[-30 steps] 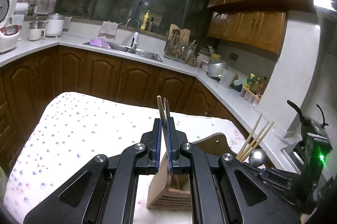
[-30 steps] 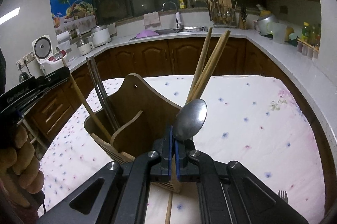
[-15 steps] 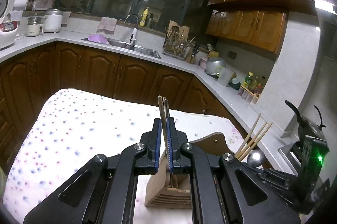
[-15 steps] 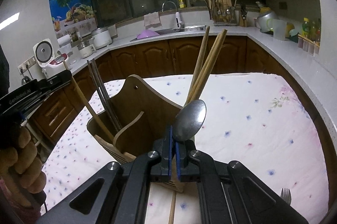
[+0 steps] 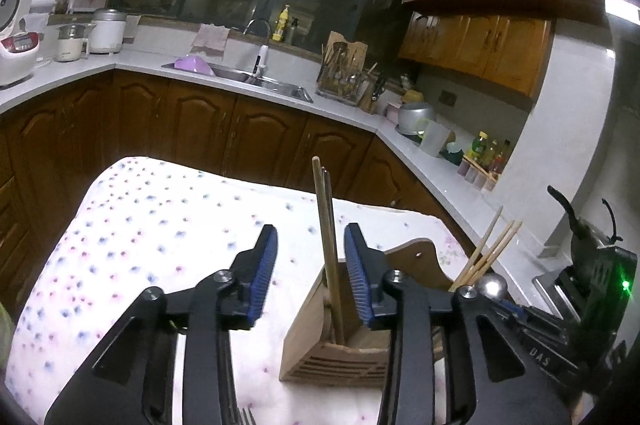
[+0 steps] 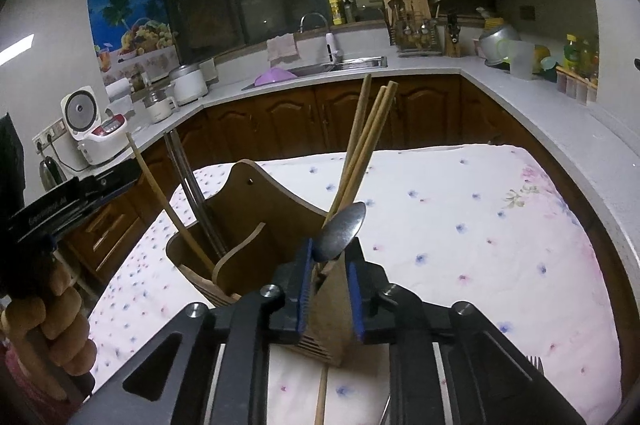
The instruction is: Organize utensils
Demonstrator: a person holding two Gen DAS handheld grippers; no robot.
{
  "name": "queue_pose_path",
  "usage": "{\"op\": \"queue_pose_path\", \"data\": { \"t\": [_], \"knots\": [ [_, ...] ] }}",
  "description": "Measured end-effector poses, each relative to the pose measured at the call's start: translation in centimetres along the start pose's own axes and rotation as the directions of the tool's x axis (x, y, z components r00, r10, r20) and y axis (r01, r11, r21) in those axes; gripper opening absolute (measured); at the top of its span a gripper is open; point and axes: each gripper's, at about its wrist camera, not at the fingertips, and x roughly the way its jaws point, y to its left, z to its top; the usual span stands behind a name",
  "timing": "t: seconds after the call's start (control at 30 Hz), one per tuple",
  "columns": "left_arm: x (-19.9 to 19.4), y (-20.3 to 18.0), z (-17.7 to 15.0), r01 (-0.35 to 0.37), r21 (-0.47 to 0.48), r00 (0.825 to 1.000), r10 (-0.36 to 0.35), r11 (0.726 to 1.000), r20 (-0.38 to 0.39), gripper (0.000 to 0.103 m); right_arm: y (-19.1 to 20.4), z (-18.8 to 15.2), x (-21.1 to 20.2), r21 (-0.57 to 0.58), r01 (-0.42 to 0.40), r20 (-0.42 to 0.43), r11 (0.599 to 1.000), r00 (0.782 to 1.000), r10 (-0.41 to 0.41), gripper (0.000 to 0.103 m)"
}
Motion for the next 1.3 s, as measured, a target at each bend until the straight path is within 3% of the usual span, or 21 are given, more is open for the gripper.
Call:
{"op": "queue_pose_path", "data": {
  "t": [0.17, 0.3, 0.37, 0.57, 1.3],
  "knots": [
    [-0.9, 0.1, -0.3, -0.024, 0.004, 1.0, 0.024, 1.0, 0.011, 0.074, -0.3, -0.2, -0.5, 0.009, 0.002, 0.009, 1.0, 1.0, -0.002, 0.041],
    [-1.7, 0.4, -0.7, -0.052, 0.004, 0.998, 0.052, 0.999, 0.02, 0.086, -0.5, -0.5, -1.0, 0.009, 0.002, 0.022, 1.0, 1.0, -0.003, 0.054],
    [-2.1, 0.5, -0.9, -0.06, 0.003, 0.998, 0.06, 0.998, 0.019, 0.092, -0.6, -0.7, -1.5, 0.008, 0.001, 0.039, 1.0, 0.999, -0.002, 0.065],
    [-3.8, 0.7, -1.6, -0.078, 0.019, 0.997, 0.077, 0.997, 0.021, 0.096, -0.3, -1.3, -3.0, 0.0, -0.009, 0.069, 1.0, 0.998, 0.009, 0.08],
    [-12.1, 0.0, -5.8, -0.105, 0.064, 0.994, 0.102, 0.992, 0.041, 0.1, 1.5, -4.7, -9.7, 0.018, -0.04, 0.146, 0.999, 0.989, 0.037, 0.092]
  ]
}}
